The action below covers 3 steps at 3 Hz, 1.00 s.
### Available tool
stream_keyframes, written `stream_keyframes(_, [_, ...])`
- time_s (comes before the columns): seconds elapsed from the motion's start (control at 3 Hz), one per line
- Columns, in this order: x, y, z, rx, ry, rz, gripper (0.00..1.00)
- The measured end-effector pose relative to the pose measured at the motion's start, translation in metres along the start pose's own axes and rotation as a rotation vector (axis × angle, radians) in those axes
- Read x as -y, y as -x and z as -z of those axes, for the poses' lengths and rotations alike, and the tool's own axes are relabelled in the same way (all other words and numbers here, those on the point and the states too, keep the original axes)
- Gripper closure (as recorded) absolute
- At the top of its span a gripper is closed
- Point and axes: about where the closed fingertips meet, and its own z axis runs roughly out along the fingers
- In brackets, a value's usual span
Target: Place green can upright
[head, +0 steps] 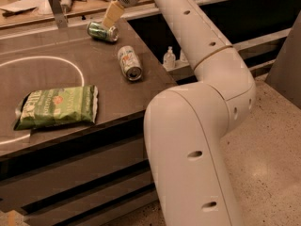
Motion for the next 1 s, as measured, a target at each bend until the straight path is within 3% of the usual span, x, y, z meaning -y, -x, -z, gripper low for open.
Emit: stream_keyframes(1.0, [-0.011, -0.005, -0.042, -0.065, 0.021, -0.008, 0.00])
